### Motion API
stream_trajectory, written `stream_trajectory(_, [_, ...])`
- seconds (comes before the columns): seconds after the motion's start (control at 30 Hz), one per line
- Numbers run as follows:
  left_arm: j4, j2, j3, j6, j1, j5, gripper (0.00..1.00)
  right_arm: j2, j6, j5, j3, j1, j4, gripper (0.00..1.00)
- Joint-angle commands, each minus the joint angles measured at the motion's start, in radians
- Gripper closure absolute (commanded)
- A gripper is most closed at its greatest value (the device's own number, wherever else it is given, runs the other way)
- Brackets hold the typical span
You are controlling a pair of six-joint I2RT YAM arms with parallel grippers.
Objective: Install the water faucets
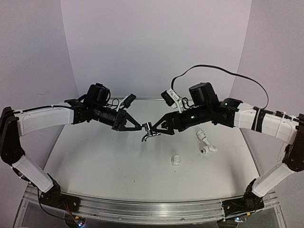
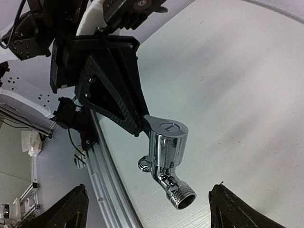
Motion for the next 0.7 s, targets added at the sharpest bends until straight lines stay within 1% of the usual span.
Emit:
stream_trajectory(0.0, [0.045, -0.069, 0.003, 0.076, -0.008, 0.112, 1.0, 0.038, 0.043, -0.162, -0.005, -0.01, 0.022, 0.13])
stream_trajectory(0.07, [0.045, -0.075, 0.005, 0.073, -0.011, 0.116, 1.0, 0.061, 0.053, -0.204, -0.001, -0.011, 0.032, 0.19])
stream_trajectory(0.2, [0.045, -0.078, 0.004, 0.07, -0.015, 0.121, 1.0, 0.091, 0.088, -0.278, -0.015, -0.011, 0.094, 0.4])
stream_trajectory(0.3, [0.046, -0.083, 0.004, 0.073, -0.019, 0.126, 1.0, 0.104, 0.111, -0.291, -0.024, -0.011, 0.132, 0.6])
stream_trajectory(0.37, [0.047, -0.089, 0.0, 0.078, -0.019, 0.132, 1.0, 0.102, 0.127, -0.287, -0.038, -0.01, 0.162, 0.79])
stream_trajectory(0.4, [0.047, -0.092, -0.002, 0.081, -0.019, 0.136, 1.0, 0.098, 0.135, -0.283, -0.046, -0.01, 0.18, 0.92])
stream_trajectory(0.43, [0.047, -0.095, -0.004, 0.083, -0.019, 0.14, 1.0, 0.092, 0.139, -0.276, -0.052, -0.01, 0.192, 0.99])
stream_trajectory(0.47, [0.047, -0.098, -0.004, 0.081, -0.019, 0.142, 1.0, 0.086, 0.138, -0.274, -0.06, -0.01, 0.203, 1.0])
stream_trajectory(0.5, [0.047, -0.099, -0.003, 0.075, -0.019, 0.143, 0.98, 0.078, 0.137, -0.276, -0.068, -0.01, 0.215, 1.0])
stream_trajectory(0.53, [0.046, -0.1, -0.002, 0.064, -0.019, 0.139, 0.89, 0.07, 0.137, -0.275, -0.076, -0.01, 0.226, 1.0])
stream_trajectory(0.6, [0.071, -0.121, -0.015, 0.033, -0.019, 0.092, 0.5, 0.049, 0.151, -0.258, -0.094, -0.011, 0.253, 1.0])
stream_trajectory(0.63, [0.121, -0.139, -0.043, 0.003, -0.019, 0.076, 0.38, 0.039, 0.164, -0.256, -0.104, -0.011, 0.275, 1.0])
stream_trajectory(0.67, [0.209, -0.16, -0.078, -0.051, -0.019, 0.066, 0.26, 0.027, 0.182, -0.256, -0.117, -0.011, 0.313, 1.0])
